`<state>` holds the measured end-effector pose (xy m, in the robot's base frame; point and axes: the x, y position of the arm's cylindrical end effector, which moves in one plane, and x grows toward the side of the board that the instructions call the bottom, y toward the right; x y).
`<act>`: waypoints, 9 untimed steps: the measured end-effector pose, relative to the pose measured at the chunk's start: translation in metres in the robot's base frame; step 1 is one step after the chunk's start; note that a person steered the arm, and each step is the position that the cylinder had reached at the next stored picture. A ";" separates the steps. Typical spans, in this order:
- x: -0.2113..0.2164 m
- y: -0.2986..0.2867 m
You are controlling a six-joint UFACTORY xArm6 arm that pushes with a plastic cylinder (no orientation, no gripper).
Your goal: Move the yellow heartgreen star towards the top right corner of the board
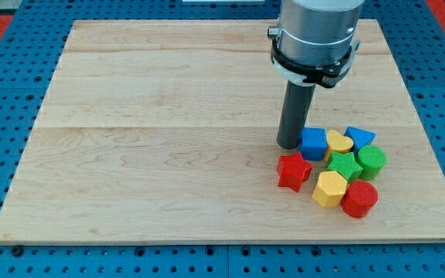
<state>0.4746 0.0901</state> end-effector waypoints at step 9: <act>0.142 0.033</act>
<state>0.6170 0.1227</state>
